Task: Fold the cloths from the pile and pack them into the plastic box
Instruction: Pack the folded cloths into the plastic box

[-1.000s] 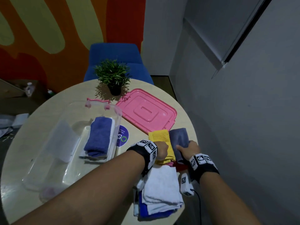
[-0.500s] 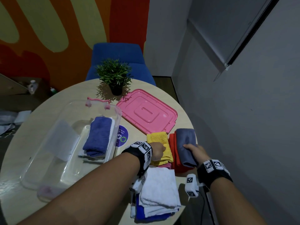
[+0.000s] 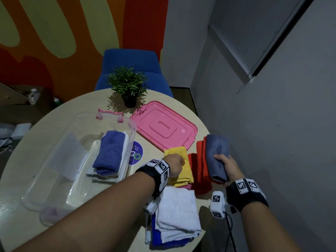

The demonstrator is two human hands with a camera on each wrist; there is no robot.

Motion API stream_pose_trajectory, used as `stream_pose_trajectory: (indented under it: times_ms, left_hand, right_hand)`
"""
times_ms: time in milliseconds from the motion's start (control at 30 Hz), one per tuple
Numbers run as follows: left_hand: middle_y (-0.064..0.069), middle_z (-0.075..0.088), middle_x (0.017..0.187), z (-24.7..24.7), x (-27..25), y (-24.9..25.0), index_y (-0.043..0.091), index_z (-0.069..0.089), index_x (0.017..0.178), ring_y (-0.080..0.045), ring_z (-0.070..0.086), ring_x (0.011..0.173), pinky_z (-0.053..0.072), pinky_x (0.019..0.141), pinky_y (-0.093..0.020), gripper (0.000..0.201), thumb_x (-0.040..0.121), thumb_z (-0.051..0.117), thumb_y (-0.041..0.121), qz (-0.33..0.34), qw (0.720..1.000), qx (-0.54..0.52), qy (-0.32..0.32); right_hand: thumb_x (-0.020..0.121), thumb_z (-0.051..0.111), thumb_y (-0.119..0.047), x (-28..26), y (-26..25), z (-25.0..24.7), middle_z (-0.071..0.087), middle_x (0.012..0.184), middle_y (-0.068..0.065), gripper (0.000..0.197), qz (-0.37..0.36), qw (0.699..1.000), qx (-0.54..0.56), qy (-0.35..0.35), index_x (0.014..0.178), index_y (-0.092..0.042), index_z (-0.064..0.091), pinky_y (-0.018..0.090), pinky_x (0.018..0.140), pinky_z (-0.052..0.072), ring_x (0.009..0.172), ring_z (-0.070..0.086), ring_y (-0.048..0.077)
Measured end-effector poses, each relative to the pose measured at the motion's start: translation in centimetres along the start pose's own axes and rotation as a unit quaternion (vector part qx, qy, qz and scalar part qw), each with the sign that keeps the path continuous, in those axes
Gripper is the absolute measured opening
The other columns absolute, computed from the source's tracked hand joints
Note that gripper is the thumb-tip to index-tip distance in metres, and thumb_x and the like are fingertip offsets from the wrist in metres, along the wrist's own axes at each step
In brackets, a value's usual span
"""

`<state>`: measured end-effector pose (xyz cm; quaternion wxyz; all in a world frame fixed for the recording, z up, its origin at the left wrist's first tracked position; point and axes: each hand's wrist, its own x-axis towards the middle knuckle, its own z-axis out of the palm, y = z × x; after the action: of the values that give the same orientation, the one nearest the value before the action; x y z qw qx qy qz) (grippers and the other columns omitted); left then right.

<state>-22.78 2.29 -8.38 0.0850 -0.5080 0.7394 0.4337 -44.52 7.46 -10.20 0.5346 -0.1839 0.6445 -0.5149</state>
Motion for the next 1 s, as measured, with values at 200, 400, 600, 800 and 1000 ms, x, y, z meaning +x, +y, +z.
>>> stream_pose_trajectory:
  times_ms: [200,400,600,800,1000]
  left_hand:
    - [-0.012,0.070,0.111,-0.8,-0.2,-0.6,0.009,0.068,0.105,-0.032,0.064,0.104,0.052,0.094,-0.043,0.038,0.105,0.036,0.030,0.034,0.984,-0.134,0.114]
    - [-0.005,0.072,0.117,-4.3,-2.5,-0.2,0.018,0.066,0.125,-0.022,0.067,0.111,0.048,0.104,-0.043,0.083,0.076,0.055,0.084,0.107,0.795,-0.591,0.086]
    - [-0.009,0.074,0.112,-8.6,-6.1,-5.6,0.012,0.067,0.119,-0.025,0.070,0.108,0.051,0.103,-0.050,0.066,0.067,0.087,0.047,0.124,0.774,-0.584,0.213]
    - [-0.010,0.077,0.101,-13.7,-10.4,-14.0,0.007,0.072,0.105,-0.029,0.073,0.096,0.055,0.094,-0.054,0.056,0.062,0.084,0.040,0.052,0.769,-0.555,0.313]
    - [-0.018,0.060,0.127,-16.8,-11.9,-20.4,0.006,0.038,0.139,-0.039,0.060,0.114,0.050,0.092,-0.042,0.073,0.081,0.071,0.035,-0.222,0.874,-0.211,0.377]
  right_hand:
    - [0.075,0.072,-0.004,-3.8,-3.7,4.4,0.072,0.102,0.016,0.056,-0.064,0.990,0.051,-0.115,0.128,-0.006,0.057,0.040,0.069,0.060,0.083,0.071,0.027]
    - [0.085,0.067,-0.003,-7.4,-4.8,11.8,0.066,0.121,0.020,0.054,-0.102,0.979,0.018,-0.176,0.135,-0.007,0.048,0.039,0.081,0.060,0.102,0.069,0.028]
    - [0.086,0.071,-0.014,-8.5,-2.9,20.6,0.060,0.115,0.012,0.045,-0.185,0.959,-0.149,-0.156,0.119,-0.017,0.040,0.041,0.085,0.058,0.104,0.066,0.019]
    - [0.073,0.068,-0.069,-7.2,-0.1,27.5,0.047,0.146,0.000,0.074,-0.165,0.918,-0.227,-0.279,0.139,-0.042,0.048,0.052,0.112,0.036,0.137,0.044,0.022]
    - [0.089,0.062,-0.034,-6.8,3.4,29.4,-0.021,0.163,0.008,0.083,-0.174,0.735,-0.619,-0.214,0.157,-0.032,0.014,0.052,0.116,0.025,0.150,0.008,0.042]
